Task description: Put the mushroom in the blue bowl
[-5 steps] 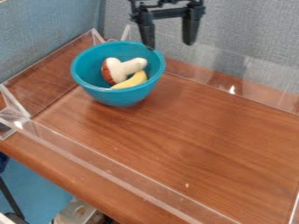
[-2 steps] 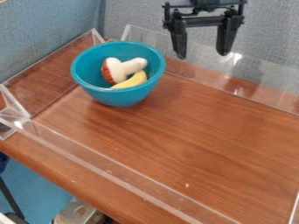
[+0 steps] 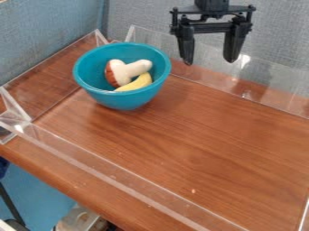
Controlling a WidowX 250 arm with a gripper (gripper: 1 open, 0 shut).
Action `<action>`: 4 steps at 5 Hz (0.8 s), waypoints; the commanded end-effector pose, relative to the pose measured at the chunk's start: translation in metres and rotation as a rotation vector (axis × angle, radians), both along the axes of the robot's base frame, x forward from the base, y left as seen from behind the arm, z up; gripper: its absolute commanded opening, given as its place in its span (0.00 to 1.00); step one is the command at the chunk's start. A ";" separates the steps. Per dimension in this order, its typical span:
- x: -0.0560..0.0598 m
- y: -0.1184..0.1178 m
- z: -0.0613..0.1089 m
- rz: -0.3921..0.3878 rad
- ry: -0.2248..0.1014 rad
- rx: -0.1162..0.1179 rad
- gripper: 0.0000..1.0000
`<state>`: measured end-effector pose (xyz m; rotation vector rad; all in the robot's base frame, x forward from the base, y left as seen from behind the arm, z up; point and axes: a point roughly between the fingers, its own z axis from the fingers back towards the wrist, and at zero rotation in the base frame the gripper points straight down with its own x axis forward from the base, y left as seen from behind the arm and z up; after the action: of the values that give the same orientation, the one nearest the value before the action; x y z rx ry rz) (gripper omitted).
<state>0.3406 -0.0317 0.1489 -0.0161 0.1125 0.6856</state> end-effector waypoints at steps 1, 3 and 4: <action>0.003 -0.002 0.030 0.022 -0.086 0.014 1.00; -0.009 0.005 0.033 -0.036 -0.106 0.036 1.00; -0.018 0.005 0.033 -0.024 -0.112 0.048 1.00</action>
<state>0.3243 -0.0261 0.1603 0.0165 0.0576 0.6648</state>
